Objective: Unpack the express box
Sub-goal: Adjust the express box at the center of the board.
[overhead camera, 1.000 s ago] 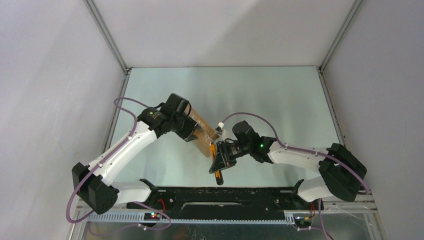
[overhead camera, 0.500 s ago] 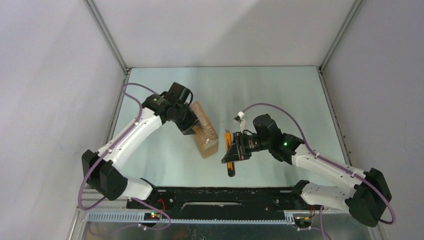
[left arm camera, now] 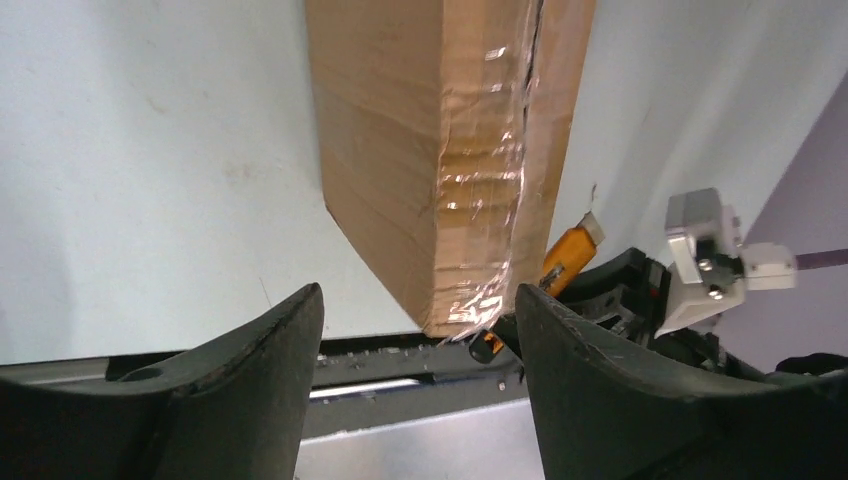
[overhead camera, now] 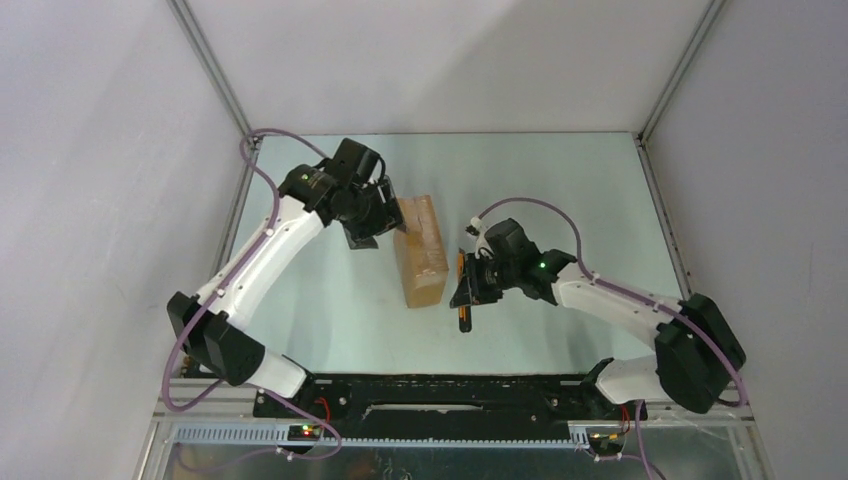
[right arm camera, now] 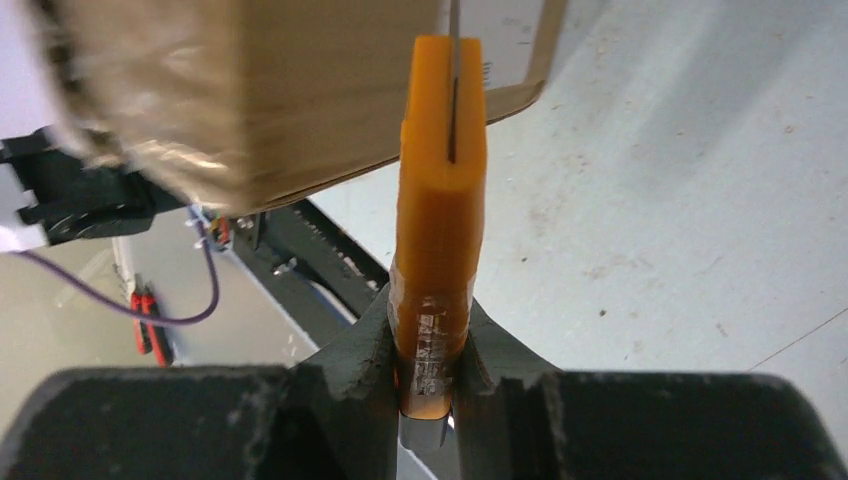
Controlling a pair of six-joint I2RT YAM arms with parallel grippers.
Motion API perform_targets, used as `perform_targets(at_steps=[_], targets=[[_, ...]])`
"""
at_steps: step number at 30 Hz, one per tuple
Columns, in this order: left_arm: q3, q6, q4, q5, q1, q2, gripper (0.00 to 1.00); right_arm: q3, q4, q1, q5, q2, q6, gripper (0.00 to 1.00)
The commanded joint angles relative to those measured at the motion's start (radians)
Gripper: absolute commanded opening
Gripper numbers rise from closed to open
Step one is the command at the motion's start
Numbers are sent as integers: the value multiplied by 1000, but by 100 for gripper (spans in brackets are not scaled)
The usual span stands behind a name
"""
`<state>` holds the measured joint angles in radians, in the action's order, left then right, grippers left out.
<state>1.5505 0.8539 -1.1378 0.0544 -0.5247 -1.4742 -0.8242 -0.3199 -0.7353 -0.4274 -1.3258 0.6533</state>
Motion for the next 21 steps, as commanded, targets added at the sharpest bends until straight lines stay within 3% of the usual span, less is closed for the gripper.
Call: perform_targets(at_steps=[1, 3, 6, 10, 18, 21], targets=[[74, -19, -46, -129, 28, 8, 73, -42, 75, 2, 55, -75, -38, 0], [26, 28, -53, -176, 76, 25, 72, -43, 84, 2, 62, -100, -38, 0], [-91, 97, 41, -131, 177, 38, 67, -42, 93, 0, 68, -115, -37, 0], [-64, 128, 42, -148, 201, -22, 63, -43, 105, -11, 63, -120, -27, 0], [-66, 129, 73, -142, 199, -21, 80, -42, 104, -63, 67, -133, -18, 0], [-52, 150, 52, -159, 208, -57, 80, -42, 108, -90, 80, -139, -8, 0]])
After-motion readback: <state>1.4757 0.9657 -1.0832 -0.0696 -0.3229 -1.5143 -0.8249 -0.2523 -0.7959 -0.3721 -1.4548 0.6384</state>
